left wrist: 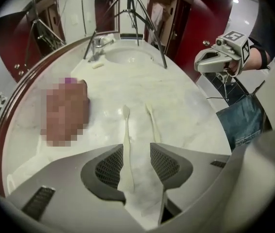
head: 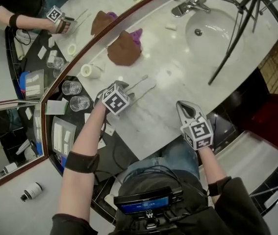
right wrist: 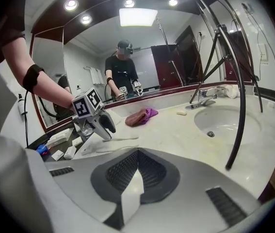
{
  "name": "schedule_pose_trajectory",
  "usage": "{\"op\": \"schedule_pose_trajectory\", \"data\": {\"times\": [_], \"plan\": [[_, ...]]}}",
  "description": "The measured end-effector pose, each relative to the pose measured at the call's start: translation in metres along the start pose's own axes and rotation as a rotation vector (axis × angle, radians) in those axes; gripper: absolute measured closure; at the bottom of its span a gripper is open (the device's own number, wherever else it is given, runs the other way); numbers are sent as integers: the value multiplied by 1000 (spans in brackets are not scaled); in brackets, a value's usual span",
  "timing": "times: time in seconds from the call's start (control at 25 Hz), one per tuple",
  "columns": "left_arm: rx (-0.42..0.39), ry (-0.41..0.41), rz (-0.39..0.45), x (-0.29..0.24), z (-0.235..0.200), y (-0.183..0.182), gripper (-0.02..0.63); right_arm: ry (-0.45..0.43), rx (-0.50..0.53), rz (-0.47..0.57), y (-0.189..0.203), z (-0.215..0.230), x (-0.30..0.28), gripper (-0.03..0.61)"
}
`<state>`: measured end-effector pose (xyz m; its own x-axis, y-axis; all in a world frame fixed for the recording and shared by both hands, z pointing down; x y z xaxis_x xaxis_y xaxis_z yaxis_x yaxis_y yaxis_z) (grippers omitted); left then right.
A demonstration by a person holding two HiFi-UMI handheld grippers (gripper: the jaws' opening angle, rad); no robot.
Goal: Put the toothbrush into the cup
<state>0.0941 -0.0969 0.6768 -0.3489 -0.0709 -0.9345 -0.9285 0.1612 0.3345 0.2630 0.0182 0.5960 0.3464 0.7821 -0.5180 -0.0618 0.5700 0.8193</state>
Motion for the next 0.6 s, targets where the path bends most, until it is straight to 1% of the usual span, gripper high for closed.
{"op": "schedule_pose_trajectory", "data": {"times": [0.28,0.6], "plan": [[-30,10,-56,-18,-11,0,433,31,-17,2,12,23,4,575],[-46,40,-123,-32,-15,2,456,43,-33,-5,18,36,7,575]]}}
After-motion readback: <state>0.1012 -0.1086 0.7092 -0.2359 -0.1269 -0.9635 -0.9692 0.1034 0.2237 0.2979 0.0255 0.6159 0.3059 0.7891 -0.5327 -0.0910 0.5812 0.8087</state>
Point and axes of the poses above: the fingertips, and each gripper's own axes: x backward along the fingers, z to its right, y out of its underside, the point moved 1 cm from there along x, backward along the fingers, and after that the axes turned 2 degrees about z, right-handed, at the moved point
